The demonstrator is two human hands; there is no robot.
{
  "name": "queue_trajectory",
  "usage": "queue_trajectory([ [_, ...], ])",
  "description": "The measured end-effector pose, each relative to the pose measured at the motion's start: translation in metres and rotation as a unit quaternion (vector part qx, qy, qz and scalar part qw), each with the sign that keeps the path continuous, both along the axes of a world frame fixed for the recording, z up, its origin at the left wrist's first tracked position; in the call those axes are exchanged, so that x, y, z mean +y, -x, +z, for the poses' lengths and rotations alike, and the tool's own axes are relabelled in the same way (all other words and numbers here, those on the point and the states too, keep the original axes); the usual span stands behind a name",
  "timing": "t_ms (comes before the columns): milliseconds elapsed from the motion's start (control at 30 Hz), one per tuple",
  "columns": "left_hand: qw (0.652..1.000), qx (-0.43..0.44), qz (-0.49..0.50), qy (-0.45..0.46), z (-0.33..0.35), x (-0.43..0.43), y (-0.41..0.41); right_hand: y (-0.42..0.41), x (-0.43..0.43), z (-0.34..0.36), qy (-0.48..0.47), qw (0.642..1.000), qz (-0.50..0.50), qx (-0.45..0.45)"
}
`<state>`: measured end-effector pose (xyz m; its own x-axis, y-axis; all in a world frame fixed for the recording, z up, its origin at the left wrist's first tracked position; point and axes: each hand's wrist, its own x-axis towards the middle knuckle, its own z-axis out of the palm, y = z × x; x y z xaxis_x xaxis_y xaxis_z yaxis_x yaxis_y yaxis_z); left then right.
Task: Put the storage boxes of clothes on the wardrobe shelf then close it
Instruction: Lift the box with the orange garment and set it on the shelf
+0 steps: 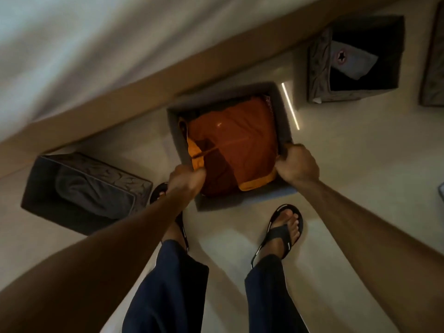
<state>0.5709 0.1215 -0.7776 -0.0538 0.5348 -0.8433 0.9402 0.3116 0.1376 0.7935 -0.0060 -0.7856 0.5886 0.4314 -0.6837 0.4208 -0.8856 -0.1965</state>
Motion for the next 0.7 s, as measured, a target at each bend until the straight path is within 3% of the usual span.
queue_trajectory([
  [133,0.994,-0.058,-0.045,-0.077,0.009,0.022,0.009,0.031,-0.028,0.006,0.09,0.992,-0.041,0.079],
  [200,0.991,-0.022,-0.099,-0.086,0.013,0.022,0.016,0.04,-0.036,0.006,0.102,0.988,-0.038,0.111],
  [300,0.996,0.056,-0.06,-0.014,0.003,0.003,0.04,0.042,-0.038,0.006,0.051,0.997,-0.05,0.02],
  [367,0.997,0.06,-0.007,0.042,0.0,-0.01,0.05,0.043,-0.036,0.008,0.025,0.998,-0.057,-0.029],
  [500,0.995,0.0,0.05,0.09,0.014,-0.027,0.029,0.057,-0.05,0.013,0.047,0.999,-0.021,-0.012],
  [633,0.995,-0.065,0.073,-0.008,0.008,-0.018,0.021,0.071,-0.072,0.014,0.102,0.984,0.023,0.145],
  [700,0.995,-0.092,0.047,-0.01,0.008,-0.008,0.022,0.074,-0.076,0.01,0.072,0.99,0.042,0.112],
])
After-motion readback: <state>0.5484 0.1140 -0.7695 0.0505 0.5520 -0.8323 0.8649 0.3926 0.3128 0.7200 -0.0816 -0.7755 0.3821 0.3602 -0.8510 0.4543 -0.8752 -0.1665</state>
